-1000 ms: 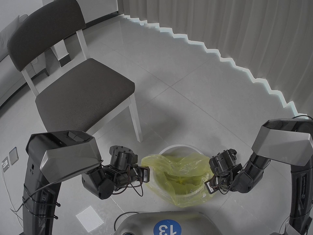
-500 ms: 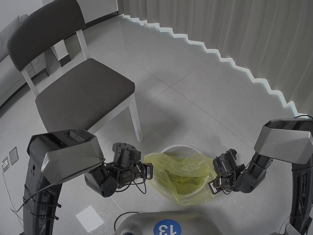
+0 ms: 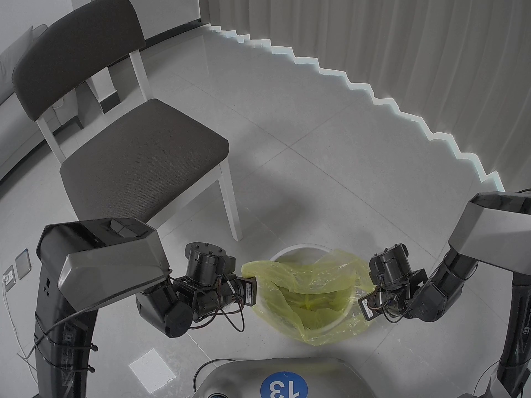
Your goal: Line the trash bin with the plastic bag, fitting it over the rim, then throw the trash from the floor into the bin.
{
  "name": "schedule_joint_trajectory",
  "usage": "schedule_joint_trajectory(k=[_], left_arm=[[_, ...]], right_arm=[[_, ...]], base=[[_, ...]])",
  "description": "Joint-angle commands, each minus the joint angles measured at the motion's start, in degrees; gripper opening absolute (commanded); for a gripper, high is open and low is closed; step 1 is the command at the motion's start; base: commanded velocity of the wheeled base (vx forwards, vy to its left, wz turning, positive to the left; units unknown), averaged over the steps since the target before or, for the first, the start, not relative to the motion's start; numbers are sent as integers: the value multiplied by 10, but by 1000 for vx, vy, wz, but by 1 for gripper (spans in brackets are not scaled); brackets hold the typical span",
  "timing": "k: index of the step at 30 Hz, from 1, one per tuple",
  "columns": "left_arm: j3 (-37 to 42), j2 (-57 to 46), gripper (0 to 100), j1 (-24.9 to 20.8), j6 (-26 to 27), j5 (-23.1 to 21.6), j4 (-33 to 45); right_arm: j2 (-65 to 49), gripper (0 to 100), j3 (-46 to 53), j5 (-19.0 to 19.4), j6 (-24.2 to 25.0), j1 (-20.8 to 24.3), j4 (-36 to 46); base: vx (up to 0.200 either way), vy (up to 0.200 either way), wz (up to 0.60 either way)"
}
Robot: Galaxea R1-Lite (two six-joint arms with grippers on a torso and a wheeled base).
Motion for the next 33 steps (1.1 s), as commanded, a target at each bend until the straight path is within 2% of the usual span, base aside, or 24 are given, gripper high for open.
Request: schedule_joint_trajectory(k=[1,4,5,16,33], left_arm=[[1,-4,0,0,-1,0,0],[2,-4,0,0,-1,0,0],[2,-3,0,0,-1,0,0],[-3,9,0,1,-2,0,-1],[-20,38,0,15,1,7,0]], right_arm=[[-8,0,2,2,1,0,-3],[-9,0,7,2,-4,0,0],[-10,100,12,2,-7,1,1],[-15,100,16,2,-10,1,2],[-167,100,84,0,-16,36,3]], base=[[0,0,0],[0,0,0],[0,0,0],[0,0,0],[0,0,0]])
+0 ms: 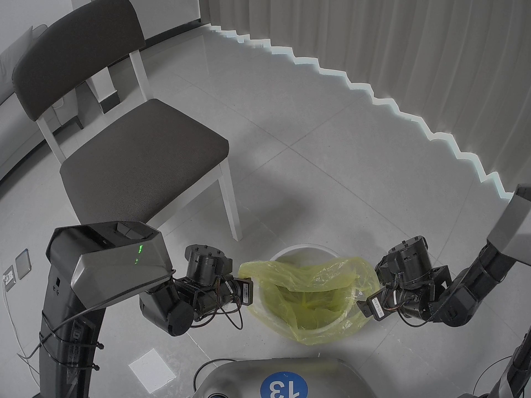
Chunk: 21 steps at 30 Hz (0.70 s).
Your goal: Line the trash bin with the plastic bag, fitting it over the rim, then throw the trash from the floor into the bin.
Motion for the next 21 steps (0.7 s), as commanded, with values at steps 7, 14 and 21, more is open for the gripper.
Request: schedule_joint_trajectory(k=[7,14,21], left_arm=[[4,6,100,3,1,1,0],[33,-1,100,27,40,22,-2],[70,-57,100,36,76,29,-21]], right_arm=[[-116,100,49,0,4,22,-9],[-217,100,79,6,7,21,-8],[-267,100,94,36,18,10,-9]], base=[[0,0,0],[0,0,0],[0,0,0]])
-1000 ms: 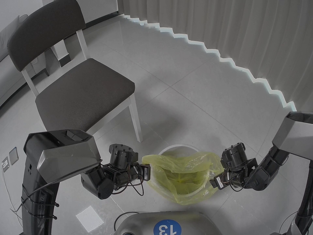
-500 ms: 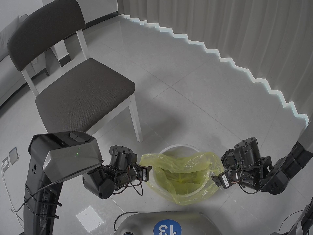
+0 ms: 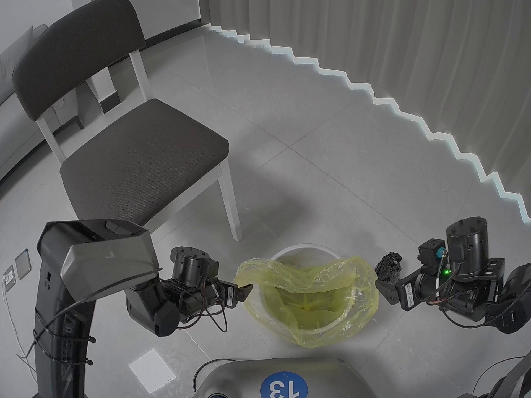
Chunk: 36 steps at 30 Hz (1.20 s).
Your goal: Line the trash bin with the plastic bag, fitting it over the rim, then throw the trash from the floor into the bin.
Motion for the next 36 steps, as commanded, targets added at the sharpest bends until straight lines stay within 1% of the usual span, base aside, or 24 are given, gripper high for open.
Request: schedule_joint_trajectory(k=[1,2,3,7,10,13,16,20,27,30,36], left_arm=[[24,-44,100,8,18,3,-8],[23,-64,100,6,30,5,-8],[19,-75,100,3,35,5,-8],[-3,-101,100,-7,52,-5,-2],[-34,-96,100,-35,76,-12,6],[-44,-81,100,-61,104,-12,7],[-42,-81,100,-74,119,-13,7],[-51,-66,100,-98,123,-13,9],[-57,-32,100,-118,129,-12,3],[-70,-17,100,-129,132,-12,2],[-86,-1,100,-141,140,-12,4]], right_arm=[[-56,100,13,20,8,-7,-1],[-56,100,14,41,11,-9,-4],[-55,100,14,44,11,-11,-7],[-57,100,16,45,7,-21,-13],[-62,100,19,49,4,-38,-16],[-62,100,19,49,4,-44,-17],[-62,100,19,50,2,-45,-19],[-65,100,18,51,-1,-45,-21],[-75,100,18,54,-3,-45,-20],[-84,100,21,71,-3,-44,-20],[-94,100,21,77,-2,-44,-18]], base=[[0,0,0],[0,0,0],[0,0,0],[0,0,0],[0,0,0],[0,0,0],[0,0,0],[0,0,0],[0,0,0],[0,0,0],[0,0,0]])
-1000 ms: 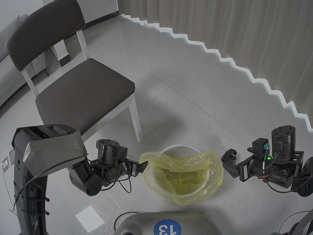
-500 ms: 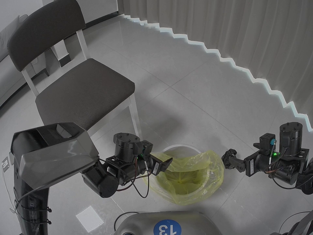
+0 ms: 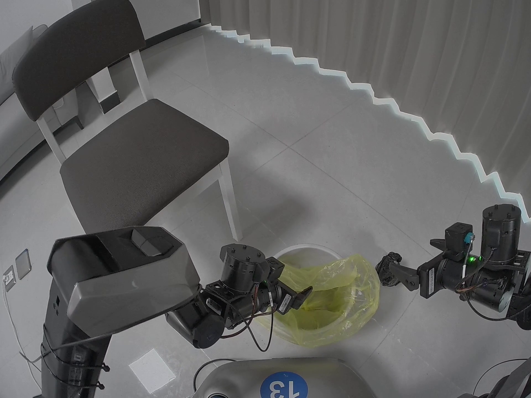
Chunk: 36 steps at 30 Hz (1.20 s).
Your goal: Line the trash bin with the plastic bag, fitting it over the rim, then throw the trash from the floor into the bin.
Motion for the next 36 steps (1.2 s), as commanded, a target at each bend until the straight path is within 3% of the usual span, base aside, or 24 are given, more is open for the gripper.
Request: schedule_joint_trajectory(k=[1,20,21,36], left_arm=[[-11,20,100,-11,3,0,1],[-75,98,100,13,54,3,-5],[-77,99,0,13,54,3,-6],[-92,31,0,25,45,5,-7]], right_arm=[[-8,100,0,1,0,0,1],[-10,100,8,21,-2,-2,2],[-9,100,8,21,-2,-2,2],[-3,100,13,22,-3,1,2]], base=[[0,0,0],[0,0,0],[0,0,0],[0,0,0]])
